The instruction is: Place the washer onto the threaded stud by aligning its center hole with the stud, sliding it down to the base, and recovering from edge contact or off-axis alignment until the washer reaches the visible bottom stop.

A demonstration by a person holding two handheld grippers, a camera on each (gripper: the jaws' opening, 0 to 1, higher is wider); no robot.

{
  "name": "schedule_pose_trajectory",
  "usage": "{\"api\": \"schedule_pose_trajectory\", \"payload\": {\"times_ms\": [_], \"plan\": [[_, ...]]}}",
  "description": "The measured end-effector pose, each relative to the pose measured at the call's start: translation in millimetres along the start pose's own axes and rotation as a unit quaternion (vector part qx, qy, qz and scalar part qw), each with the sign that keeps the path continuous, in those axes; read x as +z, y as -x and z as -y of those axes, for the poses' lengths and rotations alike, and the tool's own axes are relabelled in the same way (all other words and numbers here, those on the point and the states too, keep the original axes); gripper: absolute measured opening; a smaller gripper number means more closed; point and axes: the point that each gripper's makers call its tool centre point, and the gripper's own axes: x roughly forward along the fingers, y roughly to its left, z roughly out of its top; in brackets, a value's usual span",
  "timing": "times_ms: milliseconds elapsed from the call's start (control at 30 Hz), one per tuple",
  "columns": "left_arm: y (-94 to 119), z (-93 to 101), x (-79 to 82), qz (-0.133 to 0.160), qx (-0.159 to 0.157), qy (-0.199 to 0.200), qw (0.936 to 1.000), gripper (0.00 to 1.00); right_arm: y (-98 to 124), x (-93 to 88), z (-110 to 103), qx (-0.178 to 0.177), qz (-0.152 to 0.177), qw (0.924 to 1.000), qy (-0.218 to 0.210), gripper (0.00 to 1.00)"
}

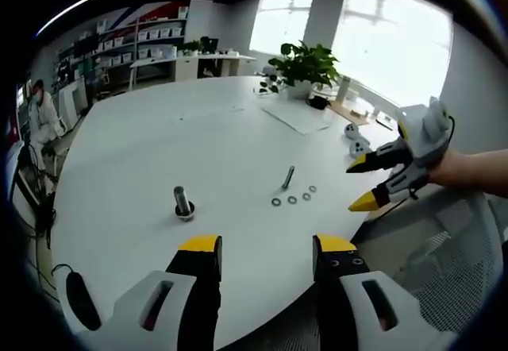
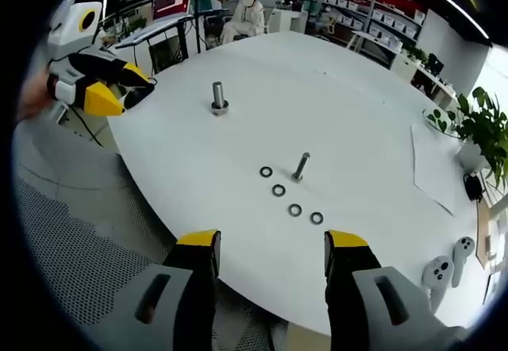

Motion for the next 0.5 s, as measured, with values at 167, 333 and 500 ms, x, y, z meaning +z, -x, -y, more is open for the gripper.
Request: {"api": "schedule_pose_trajectory", "payload": {"times_ms": [167, 333, 500], "plan": [[-1, 1.5, -1.8, -0.003, -0.002, -0.007, 1.0, 0.44, -1, 1.2, -1, -0.001, 0.003, 1.0, -0.001, 0.55], [-1, 0.9, 2.1, 0.002, 0.0, -0.007, 1.0, 0.44, -8, -4.2, -1, 0.007, -0.012, 0.9999, 0.0, 0.55], [1, -2.3, 0.1, 0.001, 0.003, -0.003, 1.0, 0.44, -15, -9.0, -1, 0.01, -0.022, 0.9997, -0.009, 0.55]]}}
